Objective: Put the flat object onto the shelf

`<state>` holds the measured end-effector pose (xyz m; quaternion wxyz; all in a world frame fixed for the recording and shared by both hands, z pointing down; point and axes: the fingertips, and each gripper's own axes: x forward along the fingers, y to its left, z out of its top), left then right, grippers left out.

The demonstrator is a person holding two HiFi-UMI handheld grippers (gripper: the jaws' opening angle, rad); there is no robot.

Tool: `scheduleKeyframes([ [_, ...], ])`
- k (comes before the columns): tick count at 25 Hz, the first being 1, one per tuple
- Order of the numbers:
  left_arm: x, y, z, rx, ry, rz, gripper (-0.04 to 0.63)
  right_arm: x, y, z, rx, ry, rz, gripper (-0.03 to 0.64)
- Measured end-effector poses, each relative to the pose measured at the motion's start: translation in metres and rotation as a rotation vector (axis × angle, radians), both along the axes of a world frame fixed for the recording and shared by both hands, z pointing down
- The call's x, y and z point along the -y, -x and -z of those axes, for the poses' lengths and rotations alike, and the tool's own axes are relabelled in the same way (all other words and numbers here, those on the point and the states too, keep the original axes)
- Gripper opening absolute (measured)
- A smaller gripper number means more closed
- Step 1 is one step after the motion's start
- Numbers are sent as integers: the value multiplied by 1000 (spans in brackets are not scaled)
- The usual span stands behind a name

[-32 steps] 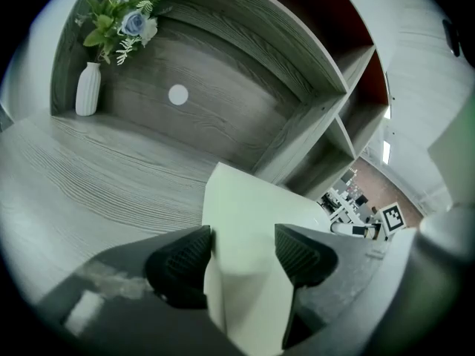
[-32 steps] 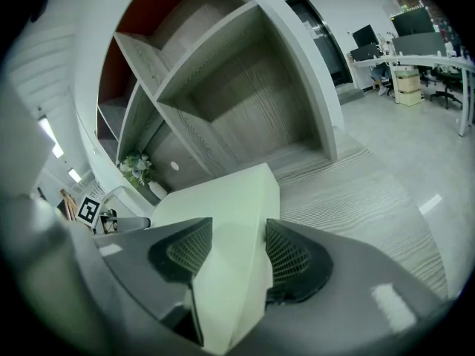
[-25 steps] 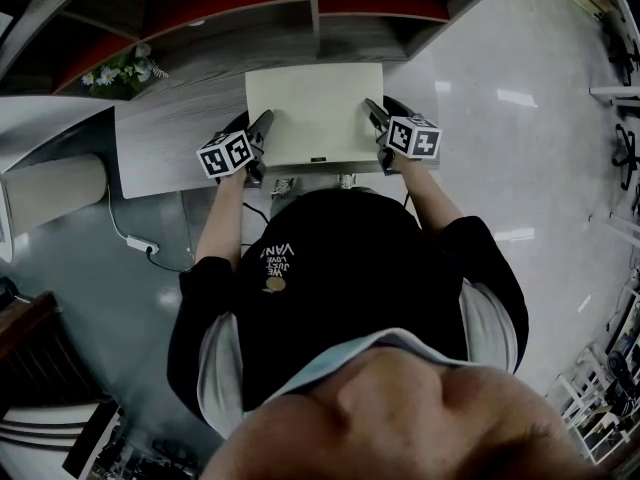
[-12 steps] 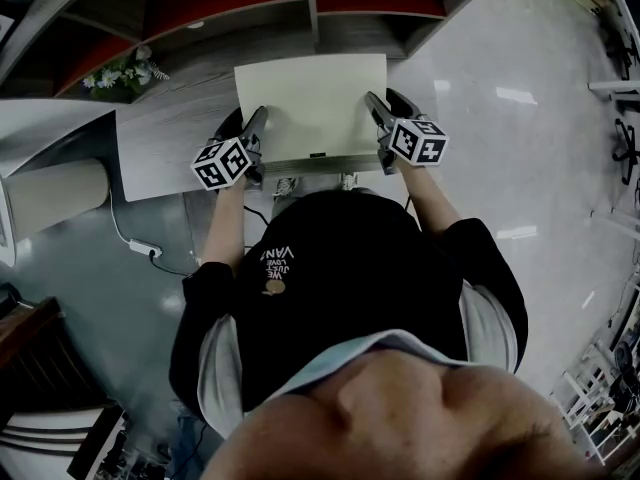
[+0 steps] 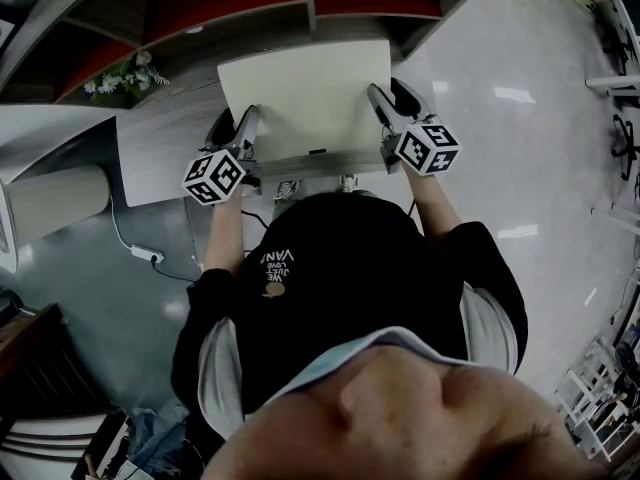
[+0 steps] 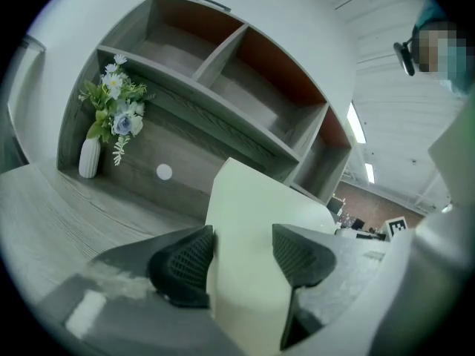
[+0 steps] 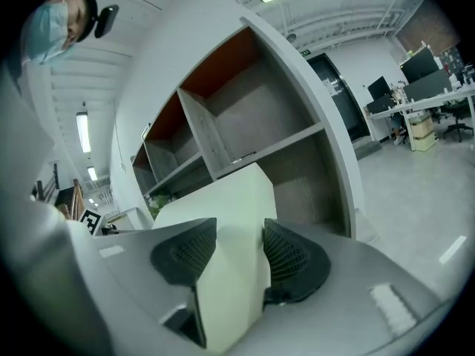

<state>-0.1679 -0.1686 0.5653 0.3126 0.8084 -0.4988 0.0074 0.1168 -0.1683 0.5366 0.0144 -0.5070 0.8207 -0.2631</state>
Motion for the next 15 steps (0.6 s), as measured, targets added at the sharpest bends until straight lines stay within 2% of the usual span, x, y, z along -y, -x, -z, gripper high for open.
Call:
scheduleKeyframes([
  [15, -2, 6, 86, -40, -205, 13, 252, -2, 3, 102, 55, -225, -13, 179],
])
